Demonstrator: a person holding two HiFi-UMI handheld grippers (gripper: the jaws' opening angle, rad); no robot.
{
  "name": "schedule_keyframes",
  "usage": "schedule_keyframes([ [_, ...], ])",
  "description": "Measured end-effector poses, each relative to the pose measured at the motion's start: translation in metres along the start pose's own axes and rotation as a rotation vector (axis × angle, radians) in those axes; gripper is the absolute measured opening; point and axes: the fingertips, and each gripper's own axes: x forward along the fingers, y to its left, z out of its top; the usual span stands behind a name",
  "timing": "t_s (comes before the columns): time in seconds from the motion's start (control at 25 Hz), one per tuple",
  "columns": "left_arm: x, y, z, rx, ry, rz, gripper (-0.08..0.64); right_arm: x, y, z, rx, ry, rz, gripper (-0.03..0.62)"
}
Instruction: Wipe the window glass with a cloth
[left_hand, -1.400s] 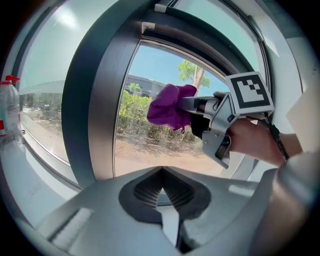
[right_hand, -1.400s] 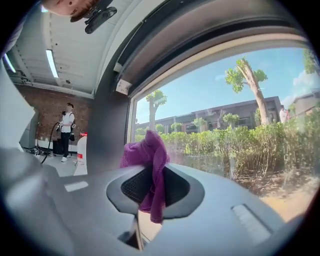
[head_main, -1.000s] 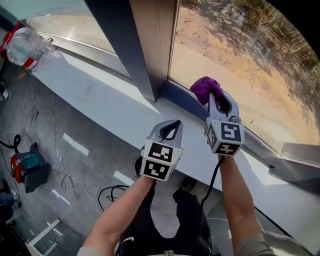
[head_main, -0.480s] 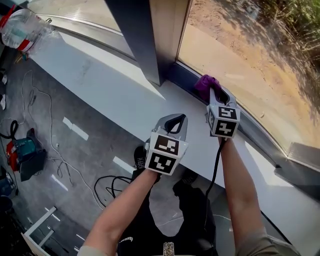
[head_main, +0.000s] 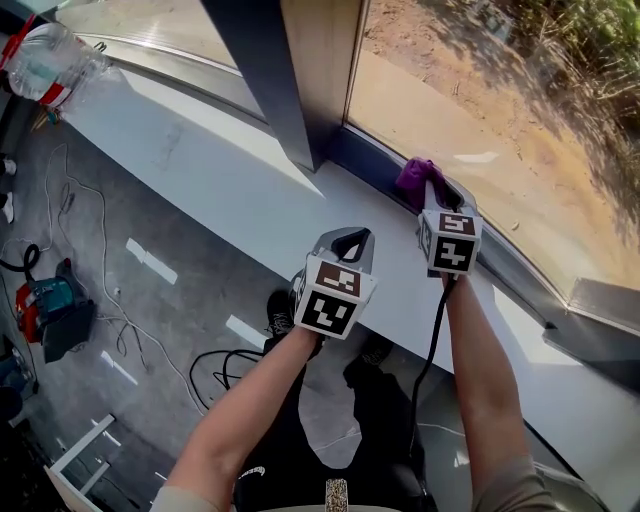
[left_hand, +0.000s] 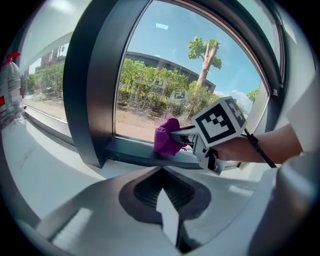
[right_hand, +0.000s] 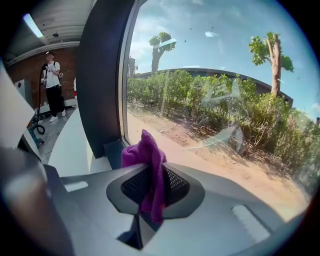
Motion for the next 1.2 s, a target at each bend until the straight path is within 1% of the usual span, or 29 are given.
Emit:
schedule_keyframes([
  [0.2,-0.003,-0.014,-0.001,-0.008,0.024,-0.014,0.0,-0.042,-0.014,0.034,0.013,-0.075,-0.023,0.074],
  [0.36,-0.01,-0.032,0.007,0.025,0.011,-0.036,0.0,-0.081,-0.023,0.074,0.019,-0.165,-0.036,0.074],
  [0.64,-0.032,-0.065,0.039,0.09,-0.026,-0.097,0.0,-0.153,-0.032,0.164,0.025,-0.333,-0.035,0.074],
  [0.8,-0.048,-0.074,0.055,0.107,-0.043,-0.104,0.0,-0.202,-0.036,0.222,0.049,-0.452,-0.026,0.074],
  [0.96,-0.063,-0.086,0.082,0.12,-0.08,-0.11,0.0,-0.247,-0.042,0.278,0.051,-0.571,-0.017,0.074],
  [1.08,-0.074,-0.1,0.103,0.134,-0.117,-0.118,0.0,-0.276,-0.049,0.305,0.068,-0.646,-0.015,0.074],
  [1.2,-0.082,-0.111,0.117,0.145,-0.147,-0.117,0.0,-0.299,-0.059,0.321,0.097,-0.712,-0.011,0.074],
])
